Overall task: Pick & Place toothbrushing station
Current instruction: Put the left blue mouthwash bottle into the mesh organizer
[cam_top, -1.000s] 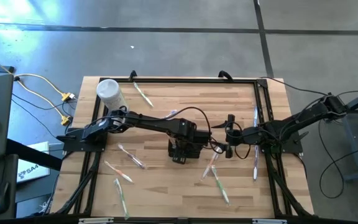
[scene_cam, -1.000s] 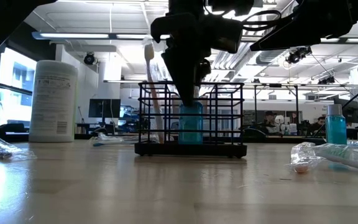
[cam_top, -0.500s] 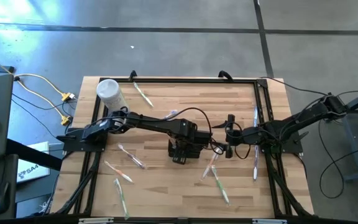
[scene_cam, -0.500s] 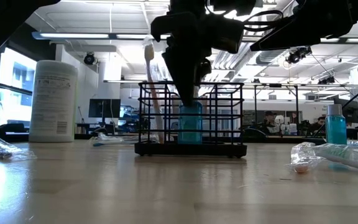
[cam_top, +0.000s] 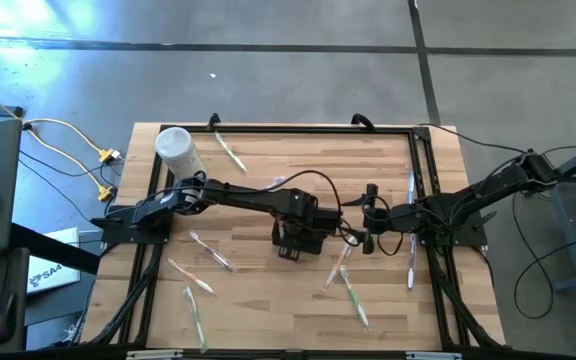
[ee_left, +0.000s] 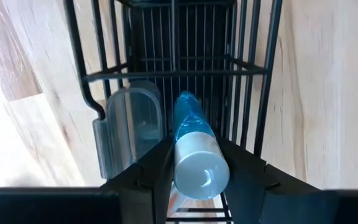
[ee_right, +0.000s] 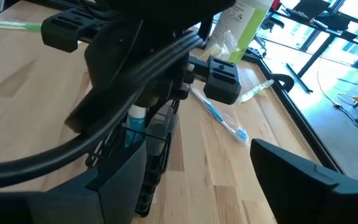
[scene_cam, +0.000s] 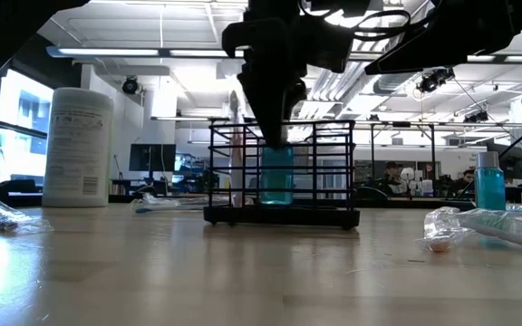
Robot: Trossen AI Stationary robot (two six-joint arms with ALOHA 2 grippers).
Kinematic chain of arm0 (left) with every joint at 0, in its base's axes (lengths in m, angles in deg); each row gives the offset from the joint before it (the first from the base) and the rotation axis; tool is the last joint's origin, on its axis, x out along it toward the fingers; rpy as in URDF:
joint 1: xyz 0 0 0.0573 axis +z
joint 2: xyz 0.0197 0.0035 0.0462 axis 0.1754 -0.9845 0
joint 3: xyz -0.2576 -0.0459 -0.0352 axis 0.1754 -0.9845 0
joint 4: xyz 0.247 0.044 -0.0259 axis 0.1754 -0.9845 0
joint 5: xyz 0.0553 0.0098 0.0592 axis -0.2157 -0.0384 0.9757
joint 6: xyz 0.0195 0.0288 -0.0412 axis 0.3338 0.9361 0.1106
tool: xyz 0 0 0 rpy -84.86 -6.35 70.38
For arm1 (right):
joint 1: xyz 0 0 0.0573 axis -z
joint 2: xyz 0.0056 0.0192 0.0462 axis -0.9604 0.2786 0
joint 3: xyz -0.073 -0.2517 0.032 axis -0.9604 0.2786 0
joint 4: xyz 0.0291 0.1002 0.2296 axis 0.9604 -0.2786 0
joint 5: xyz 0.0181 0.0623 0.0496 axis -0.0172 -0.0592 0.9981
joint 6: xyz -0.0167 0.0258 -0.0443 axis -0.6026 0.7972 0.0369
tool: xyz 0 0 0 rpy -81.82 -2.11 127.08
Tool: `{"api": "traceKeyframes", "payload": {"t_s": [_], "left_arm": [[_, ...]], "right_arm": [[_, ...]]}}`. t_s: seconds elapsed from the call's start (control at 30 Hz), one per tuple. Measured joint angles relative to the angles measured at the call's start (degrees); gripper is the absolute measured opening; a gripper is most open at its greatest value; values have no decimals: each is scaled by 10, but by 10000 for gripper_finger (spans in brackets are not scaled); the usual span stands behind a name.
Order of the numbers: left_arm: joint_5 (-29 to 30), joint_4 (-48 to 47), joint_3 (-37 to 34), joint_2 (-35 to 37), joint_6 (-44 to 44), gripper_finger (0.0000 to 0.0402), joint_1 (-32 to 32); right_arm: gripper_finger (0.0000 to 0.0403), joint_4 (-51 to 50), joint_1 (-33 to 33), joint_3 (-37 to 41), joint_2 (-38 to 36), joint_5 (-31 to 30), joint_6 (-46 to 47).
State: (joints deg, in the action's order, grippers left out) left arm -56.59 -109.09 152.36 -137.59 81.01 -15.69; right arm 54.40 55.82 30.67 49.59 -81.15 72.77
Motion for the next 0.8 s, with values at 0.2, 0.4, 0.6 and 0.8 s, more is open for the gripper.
{"api": "traceKeyframes", "payload": {"t_s": [0.2, 0.4, 0.6, 0.8], "left_arm": [[-2, -28, 0, 1, 0, 118, 0], [20, -32, 1, 1, 1, 118, -1], [20, -27, 1, 2, 1, 117, 0], [15, -18, 1, 2, -23, 117, 0]], "right_arm": [[280, 0, 0, 0, 0, 0, 0], [280, 0, 0, 0, 0, 0, 0], [280, 0, 0, 0, 0, 0, 0], [280, 0, 0, 0, 0, 0, 0]]}}
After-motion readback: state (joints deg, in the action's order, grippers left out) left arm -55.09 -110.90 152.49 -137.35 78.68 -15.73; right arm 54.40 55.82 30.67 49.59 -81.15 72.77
